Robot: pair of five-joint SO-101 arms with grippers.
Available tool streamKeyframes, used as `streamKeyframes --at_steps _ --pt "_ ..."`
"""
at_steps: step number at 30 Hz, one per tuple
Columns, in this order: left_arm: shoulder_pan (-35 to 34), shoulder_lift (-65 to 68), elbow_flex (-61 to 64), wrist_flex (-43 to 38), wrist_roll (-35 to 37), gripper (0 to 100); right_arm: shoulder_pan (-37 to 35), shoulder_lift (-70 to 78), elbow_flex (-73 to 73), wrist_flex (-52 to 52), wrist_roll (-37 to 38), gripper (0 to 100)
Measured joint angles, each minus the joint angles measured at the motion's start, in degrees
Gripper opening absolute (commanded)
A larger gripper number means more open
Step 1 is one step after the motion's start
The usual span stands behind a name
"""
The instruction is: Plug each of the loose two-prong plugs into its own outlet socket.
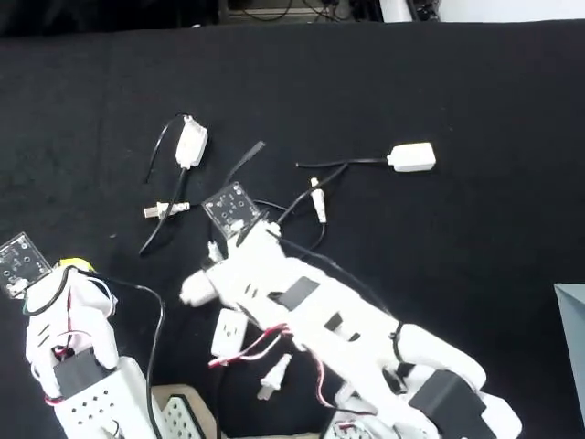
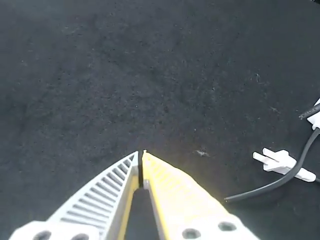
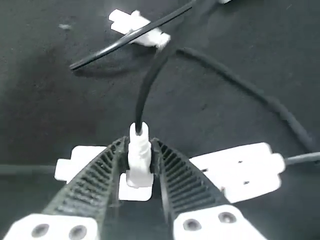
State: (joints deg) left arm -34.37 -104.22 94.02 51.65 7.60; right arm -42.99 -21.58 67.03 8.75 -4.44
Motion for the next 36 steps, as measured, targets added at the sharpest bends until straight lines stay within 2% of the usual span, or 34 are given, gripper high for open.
streamKeyframes --at_steps 7,15,19,24,28,31,36 --pt "0.0 0.0 0.0 0.0 0.0 3 7.9 0.1 0.1 -5.2 6.2 1.2" --pt "0.0 0.0 0.0 0.0 0.0 3 4.0 0.1 0.1 -5.3 6.5 1.2" --pt "0.0 0.0 0.0 0.0 0.0 3 3.2 0.1 0.1 -4.8 3.3 1.2" --pt "0.0 0.0 0.0 0.0 0.0 3 3.3 -3.7 -2.3 5.3 -2.2 1.2" --pt "0.0 0.0 0.0 0.0 0.0 3 3.0 -12.4 -4.2 16.7 -5.5 1.2" --pt "0.3 0.0 0.0 0.0 0.0 3 2.4 -19.9 -4.3 21.4 -5.9 1.2" --pt "9.1 0.0 0.0 0.0 0.0 3 -2.7 -31.6 -0.4 22.8 -5.9 1.2"
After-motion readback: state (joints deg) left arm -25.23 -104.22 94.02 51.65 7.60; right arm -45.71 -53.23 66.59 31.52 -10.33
